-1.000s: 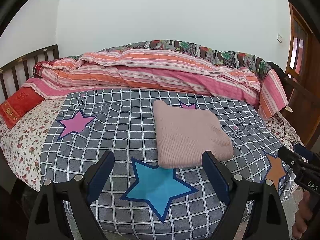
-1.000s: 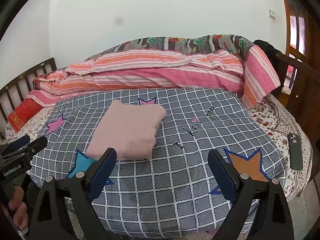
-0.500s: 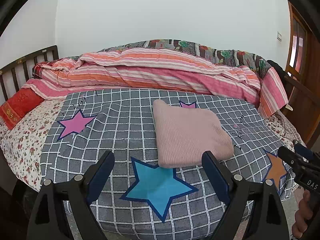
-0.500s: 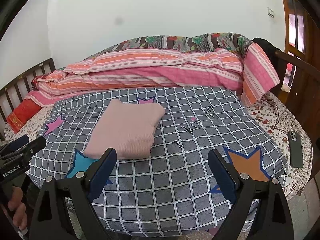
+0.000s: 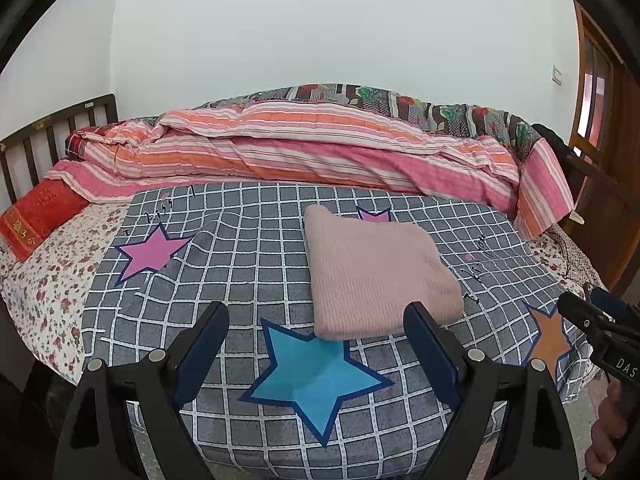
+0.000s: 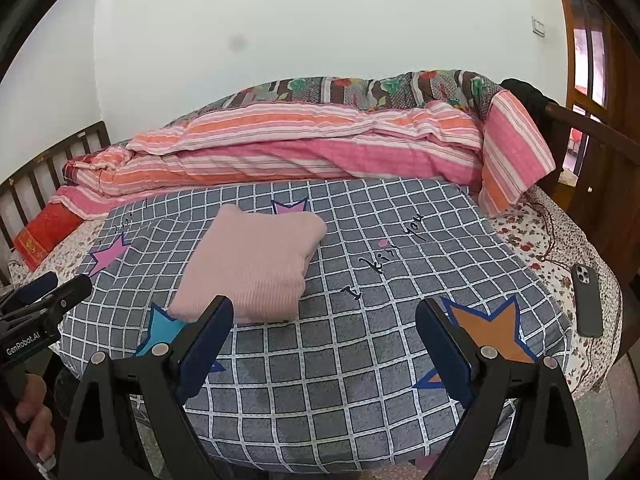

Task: Fold small clothes

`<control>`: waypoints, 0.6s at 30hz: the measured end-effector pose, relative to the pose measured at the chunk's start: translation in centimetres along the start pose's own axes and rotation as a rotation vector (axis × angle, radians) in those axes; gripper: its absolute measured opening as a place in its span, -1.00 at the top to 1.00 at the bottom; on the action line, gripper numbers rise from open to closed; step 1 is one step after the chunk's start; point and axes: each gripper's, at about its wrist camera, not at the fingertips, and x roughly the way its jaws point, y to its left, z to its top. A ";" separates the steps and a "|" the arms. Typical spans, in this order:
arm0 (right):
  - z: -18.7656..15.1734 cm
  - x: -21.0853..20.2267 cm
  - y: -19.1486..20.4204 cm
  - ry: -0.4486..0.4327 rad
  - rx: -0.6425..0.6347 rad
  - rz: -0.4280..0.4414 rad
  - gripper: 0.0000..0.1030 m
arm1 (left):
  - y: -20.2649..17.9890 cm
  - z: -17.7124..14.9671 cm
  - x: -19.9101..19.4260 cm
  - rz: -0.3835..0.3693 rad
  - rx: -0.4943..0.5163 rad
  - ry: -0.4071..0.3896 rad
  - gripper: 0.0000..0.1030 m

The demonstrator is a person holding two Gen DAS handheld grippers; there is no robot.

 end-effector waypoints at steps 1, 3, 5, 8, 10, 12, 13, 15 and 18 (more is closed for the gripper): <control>0.0 0.0 0.0 0.001 0.001 0.001 -0.77 | 0.0 0.0 0.0 -0.001 0.000 0.001 -0.72; 0.0 0.0 0.0 0.001 0.000 0.003 -0.77 | 0.0 0.0 -0.1 -0.001 0.003 -0.001 -0.72; 0.0 -0.1 -0.1 -0.001 0.000 0.000 -0.77 | 0.0 0.0 -0.1 0.000 0.001 -0.004 -0.72; 0.0 0.0 -0.1 0.000 0.001 0.000 -0.77 | -0.1 0.0 -0.1 0.000 0.000 -0.004 -0.72; 0.0 0.0 -0.1 0.002 0.004 0.002 -0.77 | 0.0 0.0 -0.1 0.001 0.002 -0.003 -0.72; 0.0 0.0 0.0 0.004 0.005 0.003 -0.77 | 0.0 0.1 -0.1 0.002 0.001 -0.006 -0.72; 0.0 0.1 0.0 0.004 0.004 0.001 -0.77 | 0.1 0.1 -0.1 0.002 -0.002 -0.007 -0.72; 0.0 0.1 0.0 0.004 0.003 0.002 -0.77 | 0.1 0.0 -0.1 0.009 -0.006 -0.011 -0.72; -0.1 0.2 0.1 0.006 0.005 -0.001 -0.77 | -0.2 -0.2 -0.1 0.022 0.000 -0.019 -0.72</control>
